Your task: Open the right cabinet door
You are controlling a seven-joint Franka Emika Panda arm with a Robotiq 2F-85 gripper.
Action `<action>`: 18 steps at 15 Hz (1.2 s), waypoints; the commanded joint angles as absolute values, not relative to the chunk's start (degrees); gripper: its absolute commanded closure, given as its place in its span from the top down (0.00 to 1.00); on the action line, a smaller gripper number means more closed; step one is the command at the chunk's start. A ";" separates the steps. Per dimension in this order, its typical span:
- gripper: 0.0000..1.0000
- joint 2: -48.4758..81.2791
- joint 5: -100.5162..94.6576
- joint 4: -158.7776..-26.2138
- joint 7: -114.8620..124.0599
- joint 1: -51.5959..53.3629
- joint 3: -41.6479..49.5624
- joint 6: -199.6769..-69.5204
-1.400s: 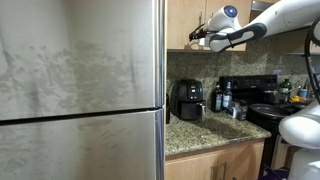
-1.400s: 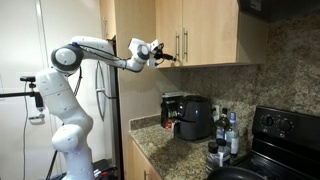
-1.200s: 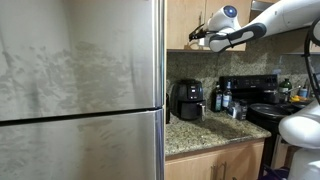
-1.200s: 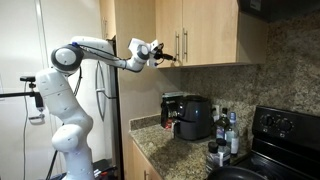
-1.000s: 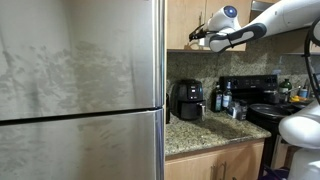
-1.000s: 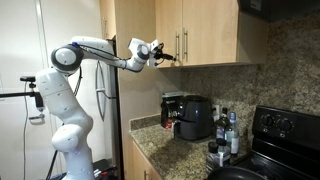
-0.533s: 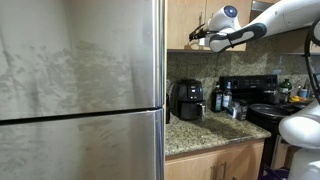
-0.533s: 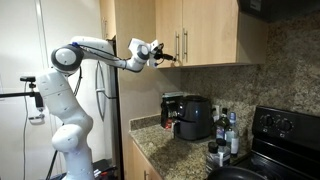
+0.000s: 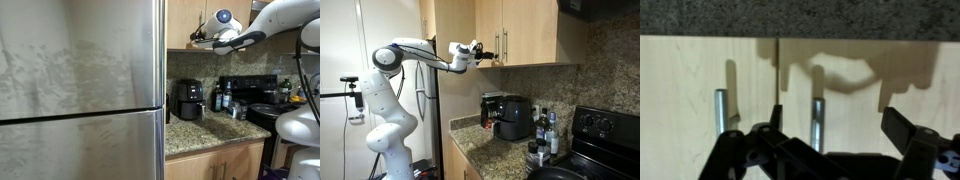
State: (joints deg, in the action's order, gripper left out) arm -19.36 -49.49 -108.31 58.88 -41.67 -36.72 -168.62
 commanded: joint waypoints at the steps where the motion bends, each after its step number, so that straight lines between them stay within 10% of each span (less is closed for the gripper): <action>1: 1.00 -25.04 -52.74 -113.18 57.60 -43.03 -32.57 -173.10; 9: 1.00 -42.24 -50.87 -125.98 46.24 -31.14 -11.66 -176.89; 18: 1.00 -23.80 -47.87 -117.21 45.94 -27.79 -11.30 -184.54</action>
State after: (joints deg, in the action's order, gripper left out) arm -34.97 -49.66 -122.86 45.89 -28.28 -12.58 -178.18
